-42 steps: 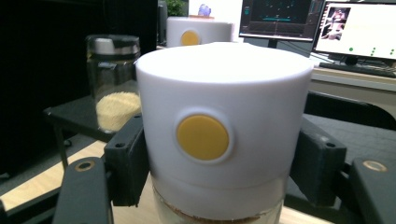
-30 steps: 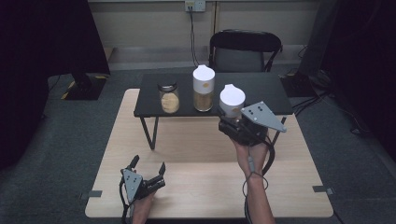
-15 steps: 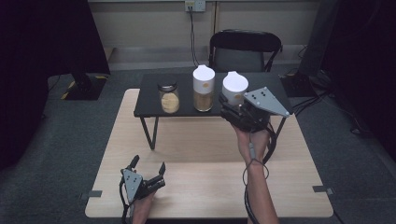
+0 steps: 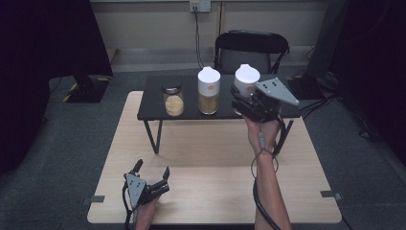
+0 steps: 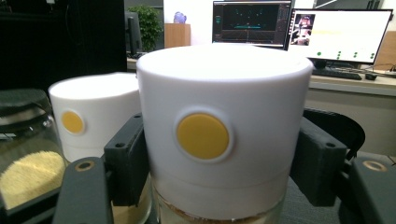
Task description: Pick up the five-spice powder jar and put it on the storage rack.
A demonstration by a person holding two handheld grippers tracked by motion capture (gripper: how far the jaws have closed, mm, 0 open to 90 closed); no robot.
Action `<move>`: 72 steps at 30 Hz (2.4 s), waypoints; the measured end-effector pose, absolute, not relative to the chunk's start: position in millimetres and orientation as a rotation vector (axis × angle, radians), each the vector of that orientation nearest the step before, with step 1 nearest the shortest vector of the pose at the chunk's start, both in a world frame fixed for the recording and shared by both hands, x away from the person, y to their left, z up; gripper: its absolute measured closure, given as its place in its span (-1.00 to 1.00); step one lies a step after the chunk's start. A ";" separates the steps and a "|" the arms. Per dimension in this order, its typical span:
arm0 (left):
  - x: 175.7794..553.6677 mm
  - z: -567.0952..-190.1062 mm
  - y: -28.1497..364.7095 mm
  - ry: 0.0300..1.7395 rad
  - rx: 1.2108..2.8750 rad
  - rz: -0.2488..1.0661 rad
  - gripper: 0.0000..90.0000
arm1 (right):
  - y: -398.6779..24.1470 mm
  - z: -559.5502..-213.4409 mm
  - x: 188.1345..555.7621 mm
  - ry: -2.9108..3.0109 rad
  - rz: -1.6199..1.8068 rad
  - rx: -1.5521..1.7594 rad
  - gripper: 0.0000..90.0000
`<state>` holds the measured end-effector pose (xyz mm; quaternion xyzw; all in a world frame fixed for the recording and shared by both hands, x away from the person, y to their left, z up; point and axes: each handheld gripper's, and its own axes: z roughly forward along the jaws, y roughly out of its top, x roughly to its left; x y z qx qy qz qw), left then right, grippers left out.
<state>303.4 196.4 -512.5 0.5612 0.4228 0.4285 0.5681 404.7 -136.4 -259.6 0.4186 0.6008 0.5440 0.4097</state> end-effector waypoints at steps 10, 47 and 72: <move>303.4 -512.5 196.4 0.992 1.319 1.005 -0.96 | -138.3 -270.3 422.0 1.530 1.353 1.053 -0.33; 303.4 -512.5 196.6 0.989 1.320 1.002 -0.96 | -145.6 -283.6 440.0 1.531 1.384 1.109 -0.33; 303.4 -512.5 196.7 0.989 1.320 1.002 -0.97 | -143.8 -278.4 438.5 1.505 1.397 1.105 -0.46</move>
